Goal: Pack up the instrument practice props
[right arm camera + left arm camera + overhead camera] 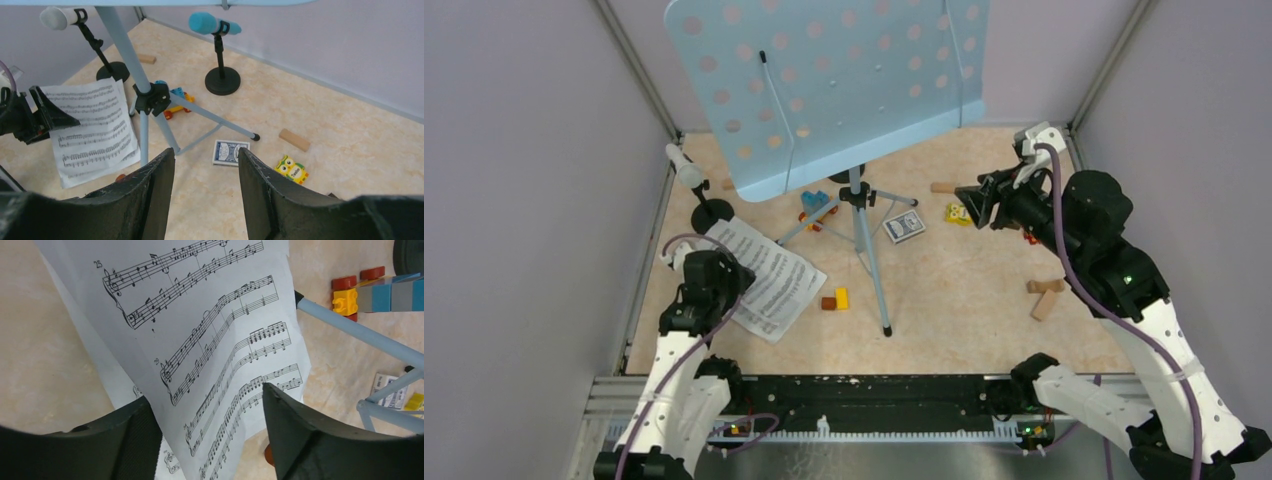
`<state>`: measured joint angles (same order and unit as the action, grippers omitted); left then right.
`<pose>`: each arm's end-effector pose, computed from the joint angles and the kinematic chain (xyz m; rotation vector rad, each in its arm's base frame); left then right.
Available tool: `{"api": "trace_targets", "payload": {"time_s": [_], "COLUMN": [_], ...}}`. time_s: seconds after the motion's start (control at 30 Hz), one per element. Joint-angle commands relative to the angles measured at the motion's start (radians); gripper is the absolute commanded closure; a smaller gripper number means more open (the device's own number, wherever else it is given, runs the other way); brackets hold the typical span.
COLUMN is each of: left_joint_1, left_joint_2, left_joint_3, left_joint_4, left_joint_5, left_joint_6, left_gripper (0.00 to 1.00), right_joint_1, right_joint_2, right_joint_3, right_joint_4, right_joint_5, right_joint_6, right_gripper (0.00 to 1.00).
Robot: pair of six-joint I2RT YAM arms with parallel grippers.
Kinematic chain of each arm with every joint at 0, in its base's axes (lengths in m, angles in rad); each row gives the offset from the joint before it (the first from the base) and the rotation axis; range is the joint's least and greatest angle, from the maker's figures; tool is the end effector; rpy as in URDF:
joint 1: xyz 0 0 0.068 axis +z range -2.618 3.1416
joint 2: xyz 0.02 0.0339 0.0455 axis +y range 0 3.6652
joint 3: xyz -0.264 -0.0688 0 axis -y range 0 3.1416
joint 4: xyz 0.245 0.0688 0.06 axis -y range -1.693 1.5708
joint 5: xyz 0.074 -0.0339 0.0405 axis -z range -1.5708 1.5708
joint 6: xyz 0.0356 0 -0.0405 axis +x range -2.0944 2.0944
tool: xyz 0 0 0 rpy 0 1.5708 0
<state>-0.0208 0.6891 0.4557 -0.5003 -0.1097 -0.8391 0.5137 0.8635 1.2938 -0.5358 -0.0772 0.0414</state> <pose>0.1498 0.0008 0.2098 -0.9745 2.1050 -0.3142 0.1336 0.0785 0.4594 -0.4546 1.6369 0.4816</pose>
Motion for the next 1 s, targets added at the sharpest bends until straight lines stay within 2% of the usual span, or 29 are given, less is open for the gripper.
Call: {"api": "trace_targets", "payload": {"time_s": [0.0,0.1,0.13,0.17,0.47,0.53,0.7,0.83,0.97], "left_joint_1": [0.007,0.007,0.007,0.006,0.007,0.007,0.006,-0.013,-0.019], "left_joint_2": [-0.026,-0.044,-0.050,-0.061,-0.176,-0.210,-0.273,-0.271,-0.228], "left_joint_3": [0.091,0.164,0.185,0.206,0.351,0.339,0.216,0.120,0.015], "left_joint_4": [-0.064,-0.141,-0.163,-0.184,-0.346,-0.267,0.110,0.412,0.820], "left_joint_5": [-0.069,-0.109,-0.113,-0.117,-0.121,-0.048,0.344,0.505,0.612], "left_joint_6": [0.018,0.034,0.044,0.058,0.101,0.157,0.332,0.379,0.354], "left_gripper": [0.22,0.11,0.04,0.02,0.02,0.01,0.01,0.01,0.01], "right_joint_1": [-0.007,-0.007,-0.006,-0.006,-0.006,-0.007,-0.006,-0.006,-0.007], "right_joint_2": [-0.027,-0.053,-0.062,-0.070,-0.131,-0.145,-0.166,-0.174,-0.183], "right_joint_3": [-0.013,-0.055,-0.072,-0.088,-0.245,-0.283,-0.374,-0.452,-0.522], "right_joint_4": [-0.025,-0.035,-0.035,-0.035,-0.015,0.002,0.059,0.142,0.206], "right_joint_5": [-0.004,-0.009,-0.008,-0.011,-0.128,-0.143,-0.197,-0.262,-0.289], "right_joint_6": [0.011,0.040,0.055,0.072,0.223,0.261,0.385,0.500,0.577], "right_gripper": [0.50,0.50,0.50,0.50,0.51,0.51,0.51,0.50,0.50]}}
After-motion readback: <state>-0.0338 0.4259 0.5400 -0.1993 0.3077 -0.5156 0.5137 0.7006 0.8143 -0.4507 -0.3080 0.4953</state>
